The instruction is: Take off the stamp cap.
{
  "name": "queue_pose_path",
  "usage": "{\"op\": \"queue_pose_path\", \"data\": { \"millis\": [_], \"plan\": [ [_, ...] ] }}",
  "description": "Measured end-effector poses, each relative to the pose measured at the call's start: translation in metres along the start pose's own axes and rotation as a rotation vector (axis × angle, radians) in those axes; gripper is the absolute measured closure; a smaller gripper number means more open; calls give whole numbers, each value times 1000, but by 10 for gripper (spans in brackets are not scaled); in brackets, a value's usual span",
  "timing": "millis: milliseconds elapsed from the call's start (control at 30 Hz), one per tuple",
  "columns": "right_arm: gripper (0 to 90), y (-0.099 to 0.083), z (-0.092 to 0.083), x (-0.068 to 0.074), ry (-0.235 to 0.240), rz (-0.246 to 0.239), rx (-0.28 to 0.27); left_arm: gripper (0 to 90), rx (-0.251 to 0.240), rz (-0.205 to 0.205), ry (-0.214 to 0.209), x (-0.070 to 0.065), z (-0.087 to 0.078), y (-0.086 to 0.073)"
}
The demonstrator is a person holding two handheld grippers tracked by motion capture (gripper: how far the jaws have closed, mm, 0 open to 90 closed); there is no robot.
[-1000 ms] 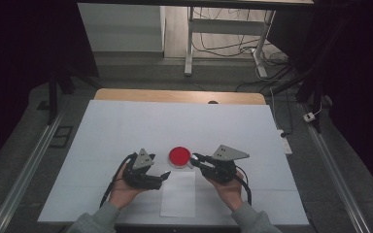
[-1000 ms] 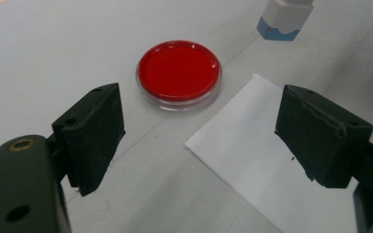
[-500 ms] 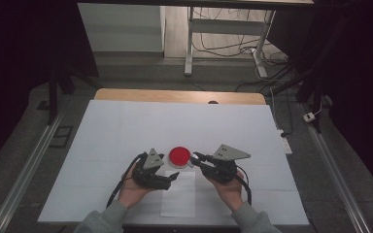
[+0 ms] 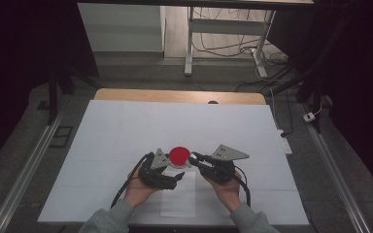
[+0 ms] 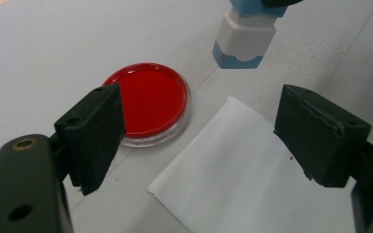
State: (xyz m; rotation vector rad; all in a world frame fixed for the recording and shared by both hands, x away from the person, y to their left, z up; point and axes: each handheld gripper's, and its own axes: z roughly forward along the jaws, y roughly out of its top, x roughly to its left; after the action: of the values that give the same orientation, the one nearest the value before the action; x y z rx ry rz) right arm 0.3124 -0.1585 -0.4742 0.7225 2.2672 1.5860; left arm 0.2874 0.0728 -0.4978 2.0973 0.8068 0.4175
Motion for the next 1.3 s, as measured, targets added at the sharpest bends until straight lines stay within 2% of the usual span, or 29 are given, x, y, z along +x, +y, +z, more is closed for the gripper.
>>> {"op": "queue_pose_path", "data": {
  "millis": [333,900,1300],
  "plan": [
    [751,0,1,1,6,16,-10,203,-5,10,-4,-5,7,3],
    [750,-1,2,1,12,30,-13,269,-27,19,-5,-10,15,7],
    [750,-1,2,0,14,51,-30,371,-31,36,-6,-13,21,11]
  ]
}}
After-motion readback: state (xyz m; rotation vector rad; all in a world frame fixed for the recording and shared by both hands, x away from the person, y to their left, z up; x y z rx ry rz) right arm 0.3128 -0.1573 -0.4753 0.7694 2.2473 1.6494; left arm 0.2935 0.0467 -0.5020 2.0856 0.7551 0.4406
